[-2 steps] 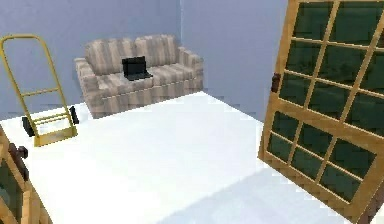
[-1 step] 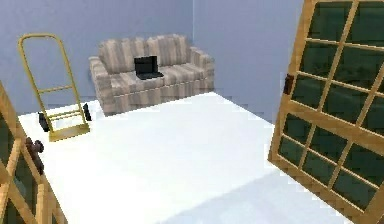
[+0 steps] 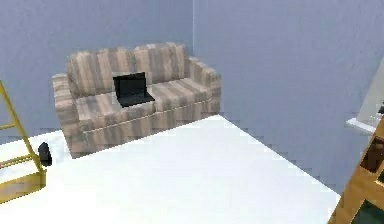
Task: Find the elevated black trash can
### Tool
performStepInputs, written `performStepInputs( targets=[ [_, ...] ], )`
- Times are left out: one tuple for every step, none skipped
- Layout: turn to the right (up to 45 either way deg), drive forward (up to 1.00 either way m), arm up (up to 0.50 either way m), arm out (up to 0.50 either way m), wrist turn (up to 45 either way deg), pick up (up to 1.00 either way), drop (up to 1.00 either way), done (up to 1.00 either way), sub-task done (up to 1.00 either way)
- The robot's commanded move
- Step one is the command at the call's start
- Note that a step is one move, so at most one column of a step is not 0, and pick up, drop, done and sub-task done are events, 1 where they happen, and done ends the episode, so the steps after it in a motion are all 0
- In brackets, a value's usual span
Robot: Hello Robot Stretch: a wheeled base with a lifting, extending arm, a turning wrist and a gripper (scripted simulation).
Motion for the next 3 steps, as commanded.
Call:
performStepInputs(
  targets=[
    [-30.0, 0.00, 0.00, 0.00, 0.0, 0.00, 0.00, 0.00, 0.00],
    [0.0, 0.50, 0.00, 0.00, 0.0, 0.00, 0.00, 0.00, 0.00],
    [-45.0, 0.00, 0.00, 0.00, 0.0, 0.00, 0.00, 0.00, 0.00]
  ],
)
